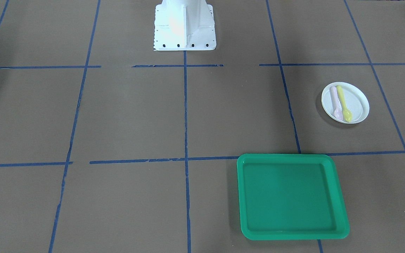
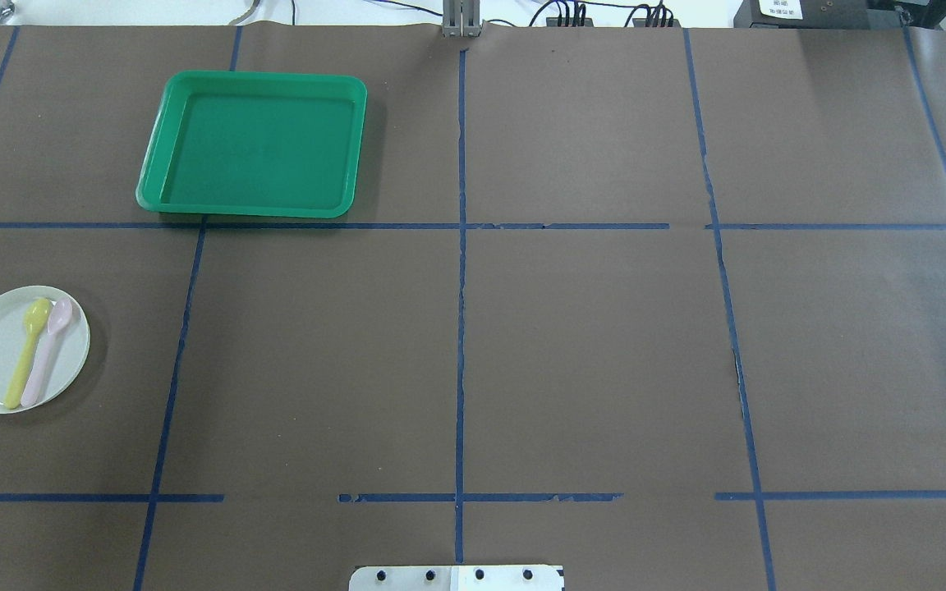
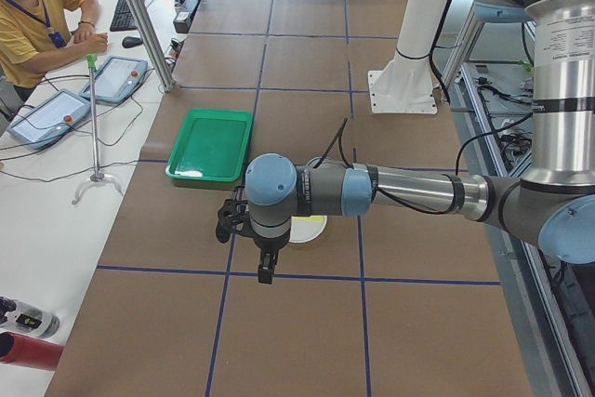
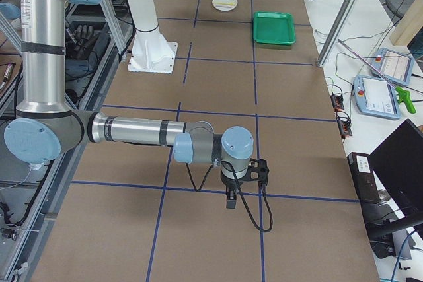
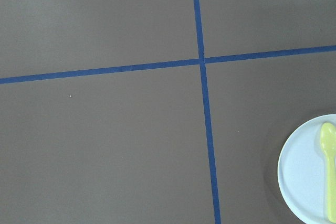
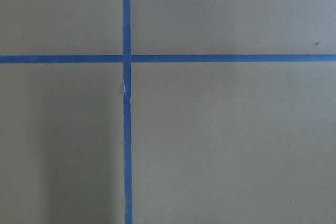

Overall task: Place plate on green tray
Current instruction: 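Move the left gripper toward the edge of the white plate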

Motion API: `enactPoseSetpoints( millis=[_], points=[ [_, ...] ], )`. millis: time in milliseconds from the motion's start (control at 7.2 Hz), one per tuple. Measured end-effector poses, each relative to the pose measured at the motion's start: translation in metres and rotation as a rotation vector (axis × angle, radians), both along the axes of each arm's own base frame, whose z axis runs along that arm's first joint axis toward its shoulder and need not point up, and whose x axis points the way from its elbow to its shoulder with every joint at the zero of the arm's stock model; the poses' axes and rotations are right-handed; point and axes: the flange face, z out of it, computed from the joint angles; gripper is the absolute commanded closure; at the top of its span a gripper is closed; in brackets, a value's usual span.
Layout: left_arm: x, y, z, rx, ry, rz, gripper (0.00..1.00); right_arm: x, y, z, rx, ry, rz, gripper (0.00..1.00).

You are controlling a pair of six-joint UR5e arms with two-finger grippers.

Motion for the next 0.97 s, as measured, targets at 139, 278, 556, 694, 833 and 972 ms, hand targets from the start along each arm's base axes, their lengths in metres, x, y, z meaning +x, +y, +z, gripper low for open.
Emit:
enactPoseSetpoints(
  millis=[139,278,556,694,833,972],
  points=[
    [0.004,-0.001,-0.002,0.001,0.001,0.008,0.0,0.0,0.0,0.0,0.0,-0.001,0.0,0.0],
    [0.013,-0.004,-0.004,0.004,0.001,0.028,0.0,0.0,0.0,0.0,0.0,-0.001,0.0,0.0],
    [0.025,0.005,0.01,-0.023,0.004,0.051,0.0,0.0,0.0,0.0,0.0,-0.001,0.0,0.0],
    [0.026,0.017,0.018,-0.028,0.011,0.049,0.0,0.0,0.0,0.0,0.0,-0.001,0.0,0.0],
    [0.033,0.019,0.019,-0.023,0.017,0.031,0.0,0.0,0.0,0.0,0.0,0.0,0.0,0.0],
    [0.046,0.017,0.02,-0.03,0.028,0.004,0.0,0.0,0.0,0.0,0.0,0.0,0.0,0.0]
  ],
)
